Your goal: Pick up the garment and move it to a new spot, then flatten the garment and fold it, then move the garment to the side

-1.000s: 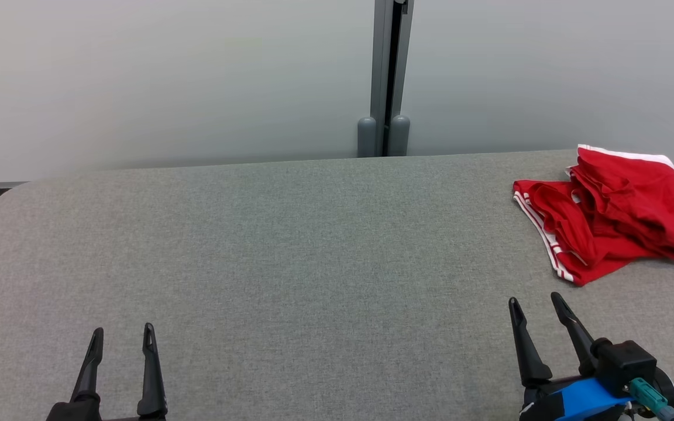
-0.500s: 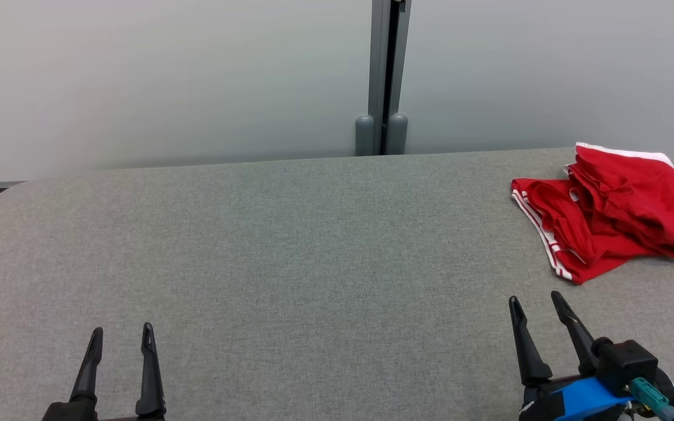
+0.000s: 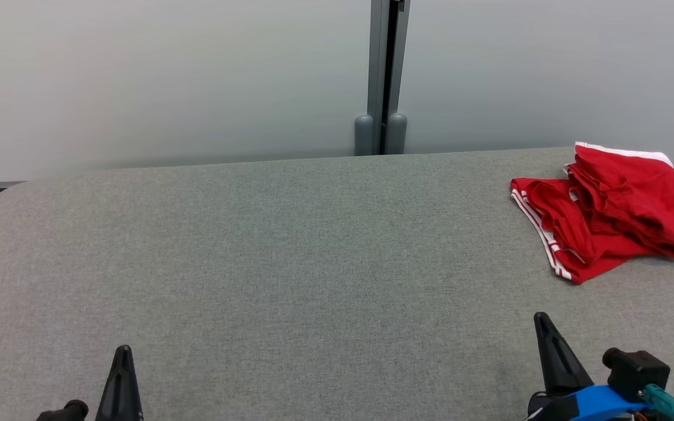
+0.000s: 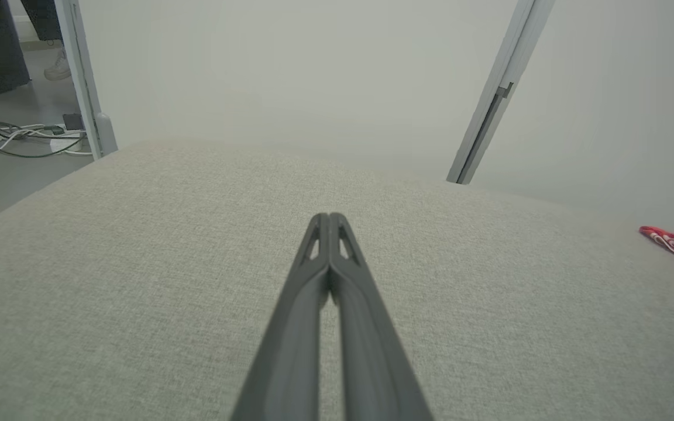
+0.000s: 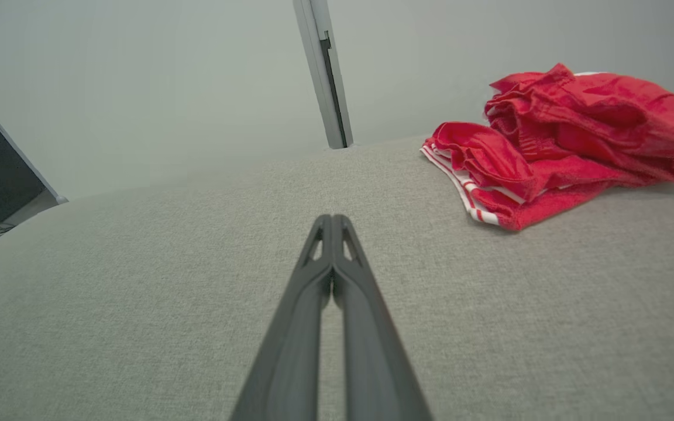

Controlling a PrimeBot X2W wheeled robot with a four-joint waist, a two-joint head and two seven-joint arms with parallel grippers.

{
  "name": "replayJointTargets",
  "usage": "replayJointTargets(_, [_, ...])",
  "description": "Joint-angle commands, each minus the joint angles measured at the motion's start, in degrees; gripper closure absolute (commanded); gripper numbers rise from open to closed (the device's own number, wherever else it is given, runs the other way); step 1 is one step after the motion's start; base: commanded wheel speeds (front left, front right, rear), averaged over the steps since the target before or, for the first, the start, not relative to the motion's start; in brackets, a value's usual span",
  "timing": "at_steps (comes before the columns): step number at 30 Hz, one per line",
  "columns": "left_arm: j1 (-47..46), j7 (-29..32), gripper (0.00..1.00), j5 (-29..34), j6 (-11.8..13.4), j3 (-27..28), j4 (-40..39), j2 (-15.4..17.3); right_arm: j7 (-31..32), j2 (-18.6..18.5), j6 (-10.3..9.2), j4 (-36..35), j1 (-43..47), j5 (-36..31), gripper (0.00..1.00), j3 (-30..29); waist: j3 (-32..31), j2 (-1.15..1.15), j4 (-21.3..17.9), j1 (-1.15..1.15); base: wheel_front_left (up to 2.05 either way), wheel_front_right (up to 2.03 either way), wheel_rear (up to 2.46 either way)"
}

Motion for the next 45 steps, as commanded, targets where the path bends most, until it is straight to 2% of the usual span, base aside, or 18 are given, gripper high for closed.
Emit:
replayJointTargets(1, [-1.9,0.5,1.0,-2.9,-0.2,0.3,-0.7,0.3,0.6,-0.1,0.0,-1.1,-1.2,3.0,1.0,-0.5,0.0,-0.01,0.0,0.0,0.0,0.0,0.0])
replayJointTargets(7, [-3.0,2.1,1.0,-10.7,-0.3,0.3,-0.6,0.3,2.4,-0.1,0.0,-1.5,-1.6,10.4,1.0,-1.2,0.0,-0.01,0.0,0.0,0.0,0.0,0.0])
replayJointTargets(21, [-5.3,5.3,1.0,-24.3,-0.6,0.5,0.0,0.4,5.7,-0.1,0.0,-2.2,-2.5,23.6,1.0,-2.5,0.1,-0.01,0.0,0.0,0.0,0.0,0.0])
replayJointTargets(45, [-8.5,9.7,1.0,-42.6,-1.0,0.8,1.0,0.5,10.2,-0.1,0.0,-3.0,-3.6,41.3,1.0,-4.3,0.1,-0.01,0.1,0.0,0.0,0.0,0.0])
